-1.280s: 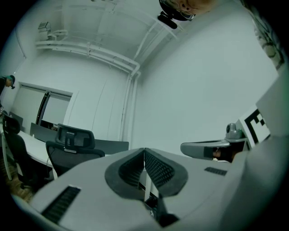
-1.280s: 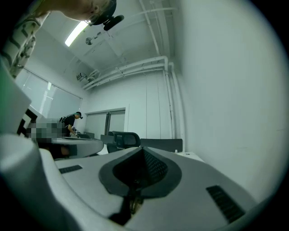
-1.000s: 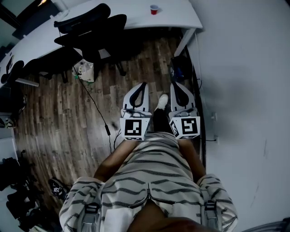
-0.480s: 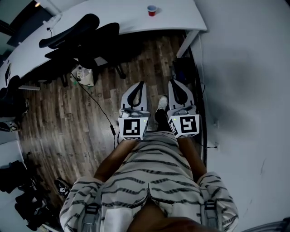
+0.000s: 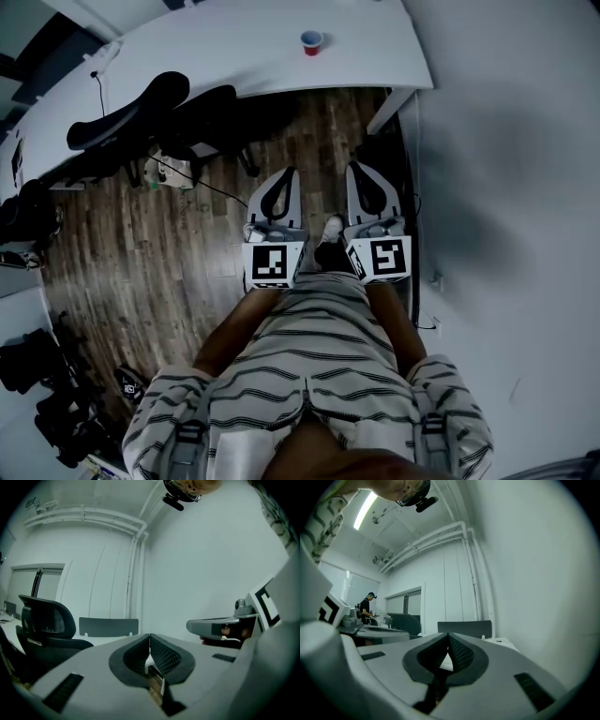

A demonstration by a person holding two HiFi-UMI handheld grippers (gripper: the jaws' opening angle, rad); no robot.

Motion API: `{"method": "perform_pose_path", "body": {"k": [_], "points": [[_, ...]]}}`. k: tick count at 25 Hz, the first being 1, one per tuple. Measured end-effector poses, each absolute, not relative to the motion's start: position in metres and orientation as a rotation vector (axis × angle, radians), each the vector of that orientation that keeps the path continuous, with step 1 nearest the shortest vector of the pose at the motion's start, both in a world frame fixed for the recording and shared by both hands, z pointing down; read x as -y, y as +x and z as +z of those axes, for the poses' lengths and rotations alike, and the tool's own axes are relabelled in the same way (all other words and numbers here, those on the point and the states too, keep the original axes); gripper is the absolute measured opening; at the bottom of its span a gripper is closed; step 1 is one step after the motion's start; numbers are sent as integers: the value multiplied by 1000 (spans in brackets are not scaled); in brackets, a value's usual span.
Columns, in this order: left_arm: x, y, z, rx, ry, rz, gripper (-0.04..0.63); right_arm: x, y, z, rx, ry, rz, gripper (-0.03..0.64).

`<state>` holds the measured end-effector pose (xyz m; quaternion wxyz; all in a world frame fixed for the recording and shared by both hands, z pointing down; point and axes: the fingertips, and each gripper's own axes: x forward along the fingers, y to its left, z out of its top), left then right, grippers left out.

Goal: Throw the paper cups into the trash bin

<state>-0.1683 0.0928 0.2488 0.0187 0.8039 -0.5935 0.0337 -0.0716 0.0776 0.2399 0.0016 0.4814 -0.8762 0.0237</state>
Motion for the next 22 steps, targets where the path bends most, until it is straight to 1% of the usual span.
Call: {"method": "perform_pose_path", "body": {"k": [12, 22], "points": [[14, -153, 251, 1900, 2438, 149, 25, 31, -59, 242, 2792, 1417, 98, 10], [56, -148, 270, 1869, 2403, 186, 25, 69, -58, 267, 2767, 1403, 167, 9]]}}
